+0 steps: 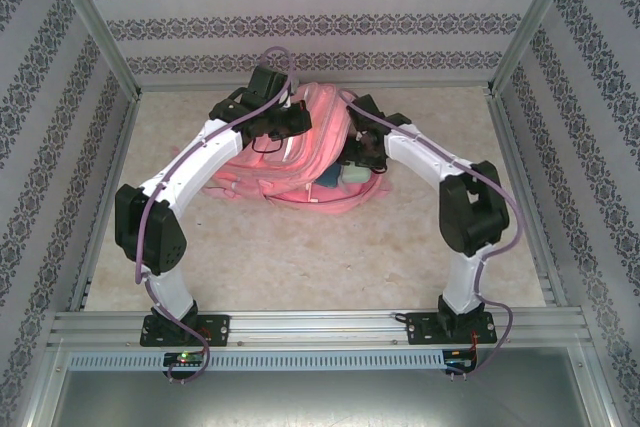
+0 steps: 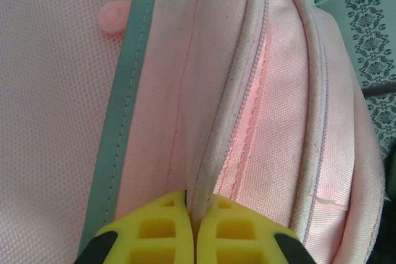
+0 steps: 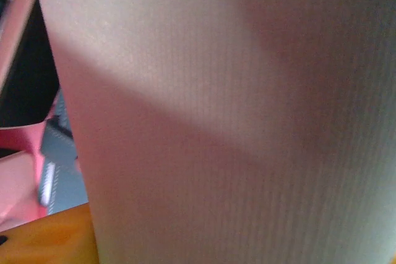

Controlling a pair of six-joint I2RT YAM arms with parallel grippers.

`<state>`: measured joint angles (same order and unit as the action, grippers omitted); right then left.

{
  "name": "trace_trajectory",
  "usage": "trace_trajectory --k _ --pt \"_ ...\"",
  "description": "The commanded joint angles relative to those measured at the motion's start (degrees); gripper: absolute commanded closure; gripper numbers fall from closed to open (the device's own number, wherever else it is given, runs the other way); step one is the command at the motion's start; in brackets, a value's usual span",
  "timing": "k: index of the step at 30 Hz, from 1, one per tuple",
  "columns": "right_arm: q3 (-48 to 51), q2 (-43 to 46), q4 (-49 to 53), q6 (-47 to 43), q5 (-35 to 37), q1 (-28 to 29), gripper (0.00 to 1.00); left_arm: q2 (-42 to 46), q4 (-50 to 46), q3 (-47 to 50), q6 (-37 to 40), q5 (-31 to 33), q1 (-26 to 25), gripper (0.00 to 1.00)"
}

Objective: Pack the student bag
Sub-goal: Pick up the pencil case from the middle-right of the table, then place the pencil case in the student bag.

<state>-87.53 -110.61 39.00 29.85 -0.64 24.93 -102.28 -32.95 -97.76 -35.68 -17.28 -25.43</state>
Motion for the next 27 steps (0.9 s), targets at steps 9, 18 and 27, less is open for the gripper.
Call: trace_trajectory --k 9,18,27 --pt "-3.8 -8.7 8.0 -3.7 10.0 0.9 0.34 4.4 4.7 -0.2 -1.0 -2.4 0.6 1.00" --pt "-4.0 -7.7 2.4 -3.5 -6.2 2.4 0.12 3.5 4.8 -0.9 -1.1 -3.0 0.6 1.00" --pt "-2.1 0.7 2.8 -3.7 -4.5 0.0 0.02 3.6 4.4 -0.5 -0.3 -2.3 0.6 1.00"
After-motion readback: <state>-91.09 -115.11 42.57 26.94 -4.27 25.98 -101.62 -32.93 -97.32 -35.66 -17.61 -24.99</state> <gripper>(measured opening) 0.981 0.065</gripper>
